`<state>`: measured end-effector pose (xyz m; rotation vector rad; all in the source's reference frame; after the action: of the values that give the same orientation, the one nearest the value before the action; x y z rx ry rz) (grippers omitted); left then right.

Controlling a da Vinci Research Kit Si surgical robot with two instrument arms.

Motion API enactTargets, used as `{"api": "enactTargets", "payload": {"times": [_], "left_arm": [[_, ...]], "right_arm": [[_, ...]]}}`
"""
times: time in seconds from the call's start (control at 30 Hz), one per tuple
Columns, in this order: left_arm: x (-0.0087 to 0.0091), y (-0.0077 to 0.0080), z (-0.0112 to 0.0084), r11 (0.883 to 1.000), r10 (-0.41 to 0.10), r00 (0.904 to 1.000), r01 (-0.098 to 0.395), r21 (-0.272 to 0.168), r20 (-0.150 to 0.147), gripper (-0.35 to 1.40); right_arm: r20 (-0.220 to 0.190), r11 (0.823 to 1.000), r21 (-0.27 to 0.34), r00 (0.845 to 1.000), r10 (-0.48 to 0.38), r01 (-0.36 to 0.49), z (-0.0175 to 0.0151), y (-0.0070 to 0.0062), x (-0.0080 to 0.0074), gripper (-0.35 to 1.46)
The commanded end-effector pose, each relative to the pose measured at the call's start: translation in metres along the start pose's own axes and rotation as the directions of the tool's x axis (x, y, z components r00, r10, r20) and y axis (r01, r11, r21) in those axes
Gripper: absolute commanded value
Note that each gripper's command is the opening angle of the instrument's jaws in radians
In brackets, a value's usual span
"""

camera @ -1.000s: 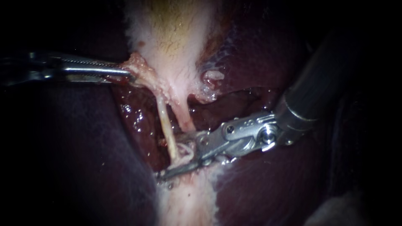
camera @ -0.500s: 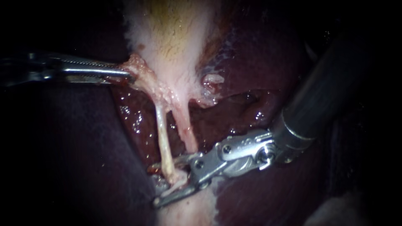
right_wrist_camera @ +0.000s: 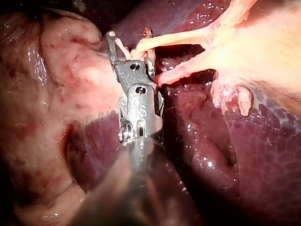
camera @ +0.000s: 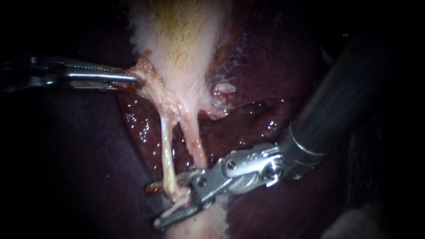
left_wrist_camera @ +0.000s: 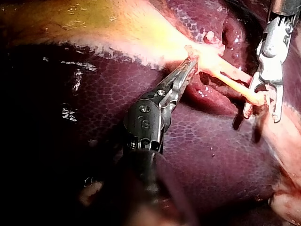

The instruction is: Clipping first clip left tube

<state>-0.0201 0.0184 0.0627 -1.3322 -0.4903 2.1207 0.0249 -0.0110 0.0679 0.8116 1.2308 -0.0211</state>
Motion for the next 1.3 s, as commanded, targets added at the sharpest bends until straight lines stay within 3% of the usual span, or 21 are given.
{"api": "enactTargets", "payload": {"times": [0.03, 0.33, 0.57, 0.73, 0.83, 0.93, 1.0, 1.3], "left_arm": [[0.0, 0.0, 0.0, 1.0, 0.0, 1.0, 0.0, 0.0, 0.0, -0.35], [0.0, 0.0, 0.0, 1.0, 0.0, 1.0, 0.0, 0.0, 0.0, -0.35], [0.0, 0.0, 0.0, 1.0, 0.0, 1.0, 0.0, 0.0, 0.0, -0.35], [0.0, 0.0, 0.0, 1.0, 0.0, 1.0, 0.0, 0.0, 0.0, -0.35], [0.0, 0.0, 0.0, 1.0, 0.0, 1.0, 0.0, 0.0, 0.0, -0.35], [0.0, 0.0, 0.0, 1.0, 0.0, 1.0, 0.0, 0.0, 0.0, -0.35], [0.0, 0.0, 0.0, 1.0, 0.0, 1.0, 0.0, 0.0, 0.0, -0.35], [0.0, 0.0, 0.0, 1.0, 0.0, 1.0, 0.0, 0.0, 0.0, -0.35]], "right_arm": [[0.0, 1.0, -0.001, 1.0, 0.0, 0.0, -0.0001, 0.0001, -0.0002, 0.37], [0.04, 1.0, -0.007, 0.999, 0.003, -0.003, -0.0007, 0.0004, -0.0006, 0.12], [0.042, 1.0, -0.024, 0.999, 0.006, -0.005, -0.0015, 0.0008, -0.0005, -0.07], [0.044, 1.0, -0.022, 0.999, 0.01, -0.009, -0.0021, 0.0008, 0.0001, -0.35], [0.067, 1.0, -0.023, 0.998, 0.013, -0.012, -0.0024, 0.0008, 0.0004, -0.35], [0.127, 0.999, -0.032, 0.991, 0.036, -0.033, -0.0026, 0.0008, 0.0004, -0.35], [0.144, 0.999, -0.033, 0.989, 0.037, -0.033, -0.0027, 0.0006, 0.0003, -0.35], [0.147, 0.999, -0.034, 0.988, 0.037, -0.032, -0.0028, 0.0006, 0.0002, -0.35]]}}
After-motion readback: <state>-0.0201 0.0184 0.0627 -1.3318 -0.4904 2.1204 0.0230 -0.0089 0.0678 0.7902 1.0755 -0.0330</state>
